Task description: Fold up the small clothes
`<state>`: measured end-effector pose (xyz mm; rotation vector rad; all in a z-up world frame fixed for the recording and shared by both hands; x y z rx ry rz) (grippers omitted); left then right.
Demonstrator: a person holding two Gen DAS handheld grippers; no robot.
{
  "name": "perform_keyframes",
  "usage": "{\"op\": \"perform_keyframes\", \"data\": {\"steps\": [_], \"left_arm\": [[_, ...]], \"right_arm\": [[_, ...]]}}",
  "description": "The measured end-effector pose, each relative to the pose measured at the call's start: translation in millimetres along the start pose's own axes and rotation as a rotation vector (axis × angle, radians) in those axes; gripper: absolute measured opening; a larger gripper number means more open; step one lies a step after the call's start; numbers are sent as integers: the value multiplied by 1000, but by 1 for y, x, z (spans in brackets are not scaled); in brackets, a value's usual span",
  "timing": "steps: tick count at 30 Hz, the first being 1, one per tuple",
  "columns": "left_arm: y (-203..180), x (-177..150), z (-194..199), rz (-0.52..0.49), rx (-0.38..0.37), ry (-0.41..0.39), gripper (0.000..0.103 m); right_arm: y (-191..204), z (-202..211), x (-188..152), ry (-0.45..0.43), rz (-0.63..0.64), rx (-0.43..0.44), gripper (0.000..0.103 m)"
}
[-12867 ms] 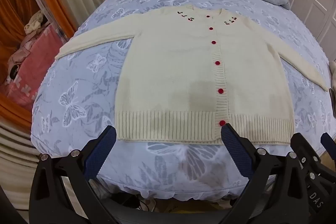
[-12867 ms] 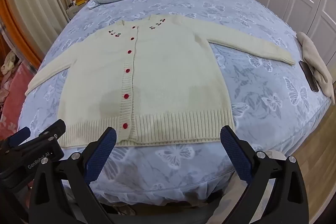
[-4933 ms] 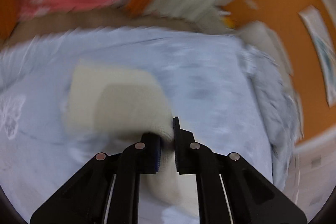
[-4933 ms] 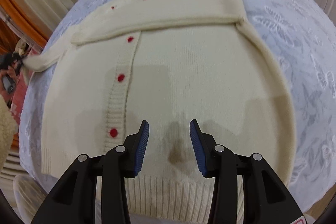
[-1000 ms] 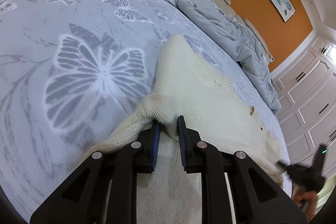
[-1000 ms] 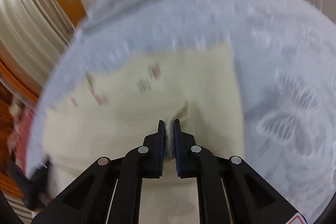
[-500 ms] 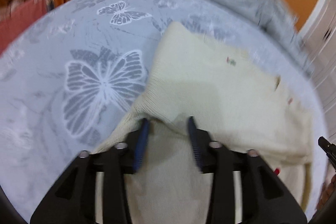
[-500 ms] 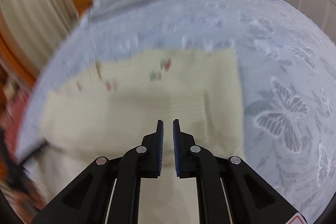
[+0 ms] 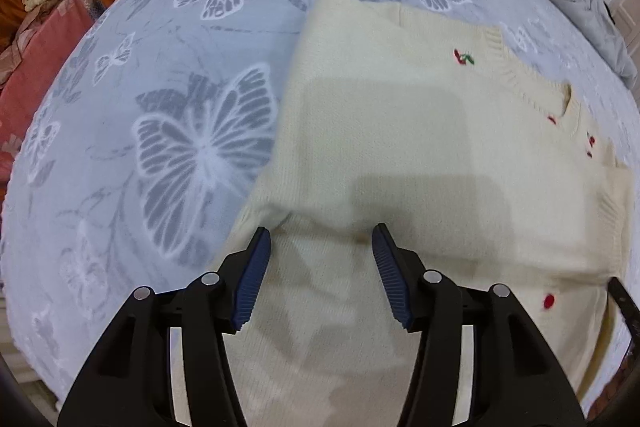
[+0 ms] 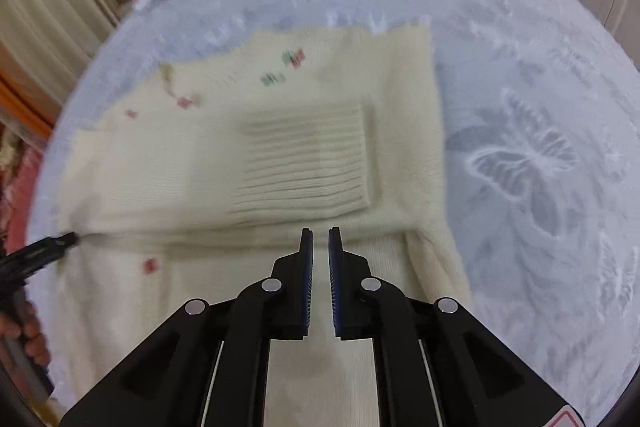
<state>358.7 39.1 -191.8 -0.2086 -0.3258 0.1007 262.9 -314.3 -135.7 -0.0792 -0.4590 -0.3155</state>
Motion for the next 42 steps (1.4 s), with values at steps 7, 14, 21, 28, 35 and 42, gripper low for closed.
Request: {"op": "perform_keyframes", "data": {"steps": [7,14,21,28,35,42], "left_arm": [[5,-23,42,-35,51,1,59],[40,-95,93,-44,-10,4,90],[91,-197,96,108,-73,94,91],[84,-234,80,118,-115,120,91],[71,-232,73,124,-146,103,69],[47,-219,72,84,-199,135,12]], "right_arm": [[-46,66,-62,-22,-4,-62,35],[-101,94,-178,92,-68,-115,63],[-103,83,-254,255,-159,-4,64],[-79,65,-261,276,-148,34,69],[-69,57,-248,220,-207,77,75],[-63,65,-239,179,-215,117,7]]}}
Point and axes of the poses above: each gripper's, at about its wrist camera, not at the fingertips, and z roughly against the way its jaws point, y to its left, x to its top, the point moved 7 cm from there along -z, roughly the way its jaws point, and after that the axes turned 11 degrees about -x, right-handed, at the moved point
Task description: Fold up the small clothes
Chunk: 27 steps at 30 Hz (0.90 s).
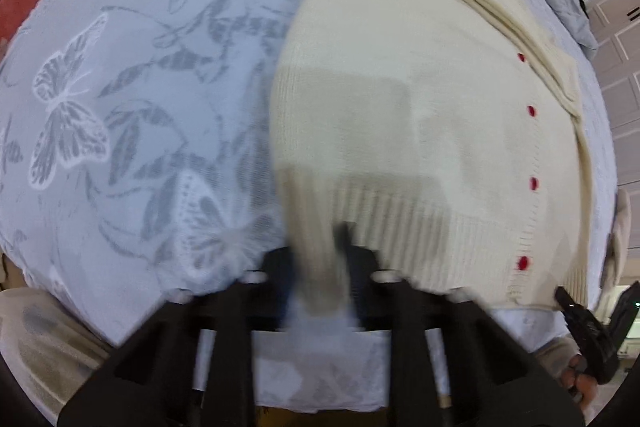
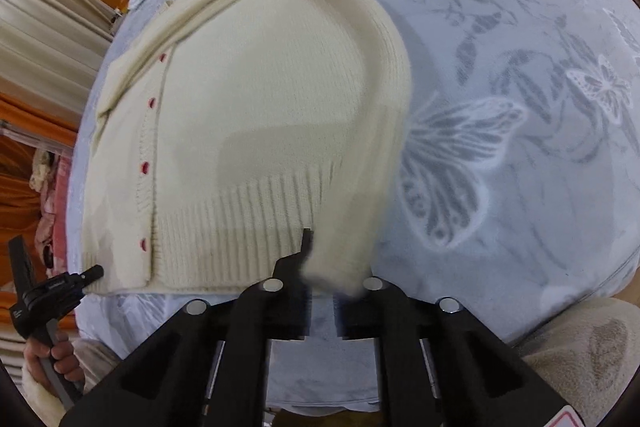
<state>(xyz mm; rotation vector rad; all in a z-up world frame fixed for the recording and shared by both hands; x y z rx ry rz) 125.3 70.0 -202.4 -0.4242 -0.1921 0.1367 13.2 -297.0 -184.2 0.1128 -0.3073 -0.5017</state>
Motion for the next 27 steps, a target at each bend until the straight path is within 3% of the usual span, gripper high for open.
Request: {"op": "perform_keyframes", "data": {"steps": [4,10,17,19,20,21,22,23,24,25,27], "left_arm": [[-7,3,14,-8,-11,-20,10],[-10,-2,51,-23,-59,-63,9],[-10,-21,73,-45,-71,-66,9],[2,-29,67,-18,-82,-43,9],[7,-31,62,10,-107,-40,12],[10,-32,59,34,-129,-40,15],[15,-33,55,63,-133,-40,27],[21,-33,54,88,-120,-52,50],[27,-33,55,110,-104,-71,62],[31,-32,56,124,-91,-91,75],[35,-27,53,119,-73,-101,81]], "right_arm": [[11,34,-1,-104,55,2,6],[8,70,3,-165,62,32,5],[-2,63,-14,-111,75,28,1],[-6,55,-14,-86,49,31,8],[-10,50,-12,-71,26,17,14],[-13,47,-10,-64,12,11,29],[-17,45,-8,-63,-6,0,53],[-20,45,-7,-70,-22,-10,64],[-24,43,-4,-84,-42,-27,71],[-26,41,-3,-82,-46,-34,71],[-28,28,-1,-40,-54,-39,71]]}}
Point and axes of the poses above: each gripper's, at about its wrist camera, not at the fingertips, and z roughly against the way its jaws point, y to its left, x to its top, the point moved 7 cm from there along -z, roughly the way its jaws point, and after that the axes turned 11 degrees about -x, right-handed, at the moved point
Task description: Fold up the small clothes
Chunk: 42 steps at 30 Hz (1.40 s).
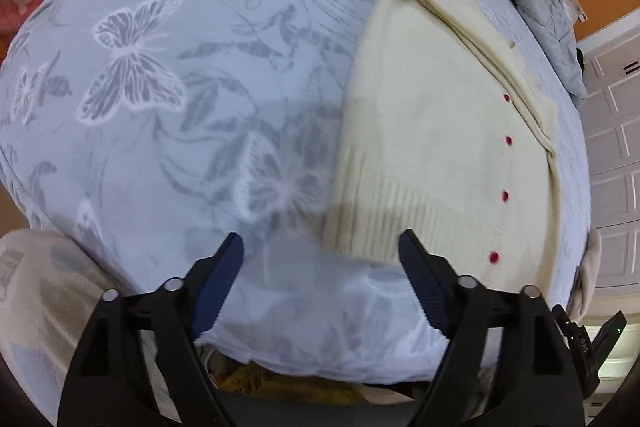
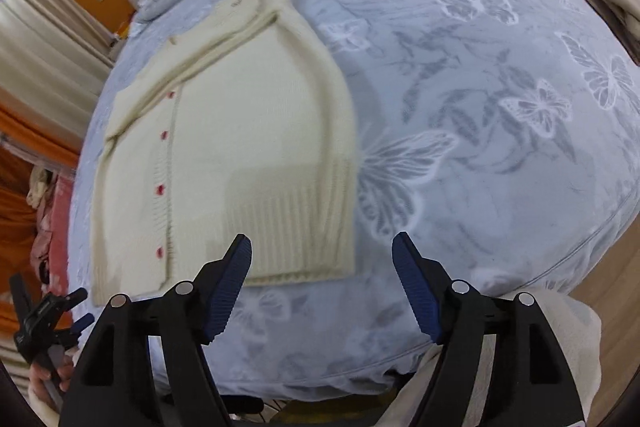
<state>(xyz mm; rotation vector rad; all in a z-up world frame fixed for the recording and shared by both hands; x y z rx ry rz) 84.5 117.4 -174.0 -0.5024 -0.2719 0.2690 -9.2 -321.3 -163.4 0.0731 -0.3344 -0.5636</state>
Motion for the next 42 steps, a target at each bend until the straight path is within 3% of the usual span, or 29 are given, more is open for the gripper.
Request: {"op": "perform_keyframes", "data": {"steps": [1,4,8,9,10,12,13,14,18,23,30,34,36,38,40,42], "left_arm": [[1,2,-5,-5,12,12,86],[0,10,-22,-13,32,33,86],[-1,13,-50,35,40,71,91],[-3,15,-53,25,57,59,91],[-6,16,-55,13,70,55,89],[-15,19,-56,-22,65,63,57],[-18,20,-54,-30,57,58,23],[-24,22,-51,-22,-15,72,9],[-35,29,-14,-20,-87,27,8],[-42,6,36,-78,-137,15,7],[-26,-81,87,-130,-147,103,7],[-13,-140,128,-158,-145,193,7],[-12,-158,154,-150,-152,233,7],[-16,-151,173,-139,-164,219,8],[-31,-127,181,-146,-185,176,8],[-52,-79,175,-194,-187,88,8]], "right_arm": [[1,-10,1,31,-11,4,71],[7,-29,1,76,-36,26,71],[23,-39,1,56,-27,14,66],[26,-41,2,51,-17,13,47],[28,-43,4,60,-10,6,13],[28,-35,11,38,-34,39,9],[29,-28,14,17,-45,64,8],[29,-17,18,-14,-53,84,8],[26,37,20,-124,-31,150,7],[14,75,-7,-131,51,153,6],[-17,119,-105,-8,242,135,7],[-31,165,-168,104,377,173,7],[-31,189,-163,90,372,228,7],[-25,209,-134,17,327,285,7],[-16,212,-86,-72,247,361,7],[-7,190,-42,-140,185,360,7]]}}
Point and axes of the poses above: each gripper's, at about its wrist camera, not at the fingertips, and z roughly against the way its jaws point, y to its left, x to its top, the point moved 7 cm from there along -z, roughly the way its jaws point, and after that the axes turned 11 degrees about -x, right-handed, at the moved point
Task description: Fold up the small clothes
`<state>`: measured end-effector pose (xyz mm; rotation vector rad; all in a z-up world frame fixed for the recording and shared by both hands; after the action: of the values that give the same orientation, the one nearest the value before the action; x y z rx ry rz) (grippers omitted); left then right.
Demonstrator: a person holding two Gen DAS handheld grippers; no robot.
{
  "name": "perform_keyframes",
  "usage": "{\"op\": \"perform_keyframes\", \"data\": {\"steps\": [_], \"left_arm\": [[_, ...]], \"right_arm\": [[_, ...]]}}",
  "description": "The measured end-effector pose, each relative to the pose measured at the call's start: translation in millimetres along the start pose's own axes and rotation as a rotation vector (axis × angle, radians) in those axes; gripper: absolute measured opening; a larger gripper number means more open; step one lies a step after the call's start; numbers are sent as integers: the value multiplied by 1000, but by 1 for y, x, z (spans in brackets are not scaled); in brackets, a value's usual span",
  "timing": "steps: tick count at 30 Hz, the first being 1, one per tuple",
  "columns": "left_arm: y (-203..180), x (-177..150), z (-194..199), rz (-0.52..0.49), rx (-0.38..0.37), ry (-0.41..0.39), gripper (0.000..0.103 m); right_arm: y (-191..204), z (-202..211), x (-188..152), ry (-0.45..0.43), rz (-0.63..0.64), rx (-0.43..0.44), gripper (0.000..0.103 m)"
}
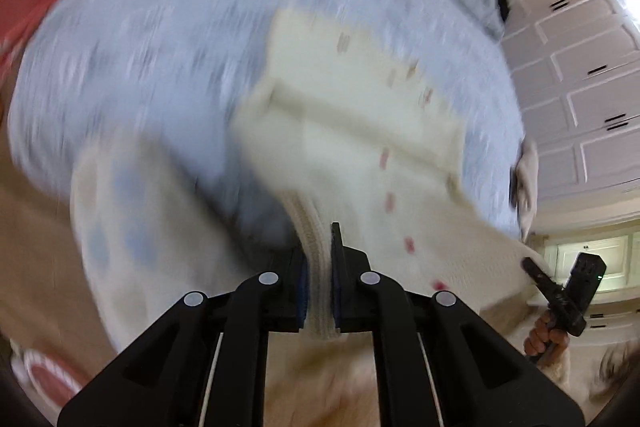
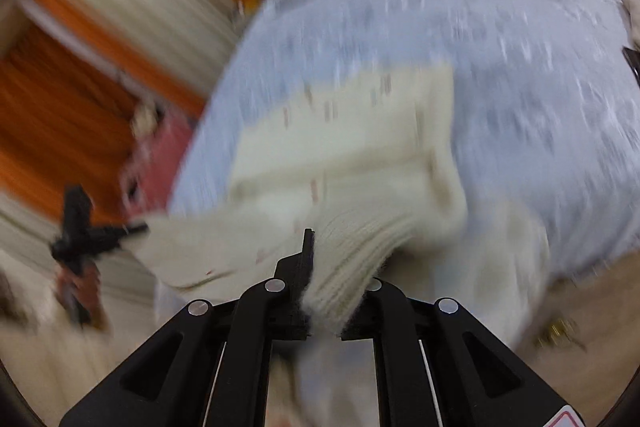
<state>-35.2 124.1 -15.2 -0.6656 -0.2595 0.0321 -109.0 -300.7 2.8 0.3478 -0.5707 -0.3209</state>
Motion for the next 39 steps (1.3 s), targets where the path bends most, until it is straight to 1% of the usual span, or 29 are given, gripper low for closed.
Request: {"op": "perform_keyframes", "data": {"steps": [1,2,3,4,5,7,9,10,11,12,13,14,16,17,19,21,24,25,26,27,28,29,30,31,32,34,35,38,39], "left_arm": [[-2,16,-4,-12,17,-26,9],[-5,42,-16,-22,17,-60,9],[-7,66,-32,-36,12,-84,10],[-6,80,-42,-33,32,-106,11],[-4,101,-62,-33,41,-124,13],[2,125,-97,-44,45,-126,14],[18,141,-137,-27,53,-106,19],[24,143,-145,-16,87,-106,22],[33,145,-152,-1,152,-121,36],[39,147,-152,-3,183,-134,45],[42,147,-148,-5,205,-154,63],[44,147,-138,-5,199,-200,77],[44,143,-123,-12,164,-262,89],[44,141,-117,-20,151,-273,90],[45,139,-117,-42,159,-257,92],[48,143,-132,-69,198,-220,92],[47,150,-155,-69,176,-173,91],[48,153,-165,-62,184,-154,90],[50,154,-173,-52,192,-139,81],[51,156,-181,-43,190,-118,72],[53,156,-191,-35,176,-82,49],[55,155,-198,-30,185,-54,27],[55,154,-201,-34,194,-43,15],[53,153,-201,-39,185,-43,10],[49,152,-195,-41,165,-63,9],[37,150,-175,-48,120,-98,8],[26,148,-156,-61,95,-130,8],[1,150,-111,-79,42,-190,8],[-8,156,-96,-82,31,-215,8]], "right_arm": [[-5,-16,15,-18,-22,-7,8],[-12,-38,30,-31,-55,-14,8],[-20,-58,41,-41,-94,-29,11],[-27,-77,49,-48,-135,-48,16],[-36,-103,56,-40,-167,-88,17],[-50,-137,61,-33,-188,-182,26],[-58,-148,63,-40,-188,-262,33],[-60,-147,64,-46,-187,-281,37],[-61,-142,63,-63,-193,-277,42],[-61,-135,62,-80,-196,-270,56],[-62,-128,59,-94,-187,-281,65],[-63,-124,59,-99,-167,-294,67],[-64,-124,55,-96,-97,-328,69],[-67,-130,56,-86,-83,-340,71],[-69,-144,57,-61,-68,-366,73],[-70,-164,63,-43,-66,-367,72],[-70,-190,69,-10,-84,-369,72],[-70,-196,69,-1,-90,-367,72],[-71,-203,68,16,-105,-369,72],[-71,-208,66,30,-112,-368,62],[-71,-213,63,54,-106,-381,36],[-70,-213,61,67,-91,-406,17],[-68,-210,60,63,-85,-401,10],[-63,-198,61,38,-96,-365,9],[-59,-188,62,17,-104,-337,9],[-45,-151,69,-49,-121,-260,7],[-38,-135,73,-80,-116,-237,5],[-17,-92,98,-184,-90,-205,5],[-13,-85,110,-208,-74,-206,5]]}}
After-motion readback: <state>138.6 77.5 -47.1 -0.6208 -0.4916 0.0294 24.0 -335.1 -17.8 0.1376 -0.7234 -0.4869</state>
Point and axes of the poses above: each gripper's, at about its wrist camera, not at the fingertips, and z roughly against the way its jaws point, y to its left, x to its top, the point moved 7 cm from there along -z, roughly the way its jaws point, and after that the axes turned 11 degrees about -x, right-handed, at the moved point
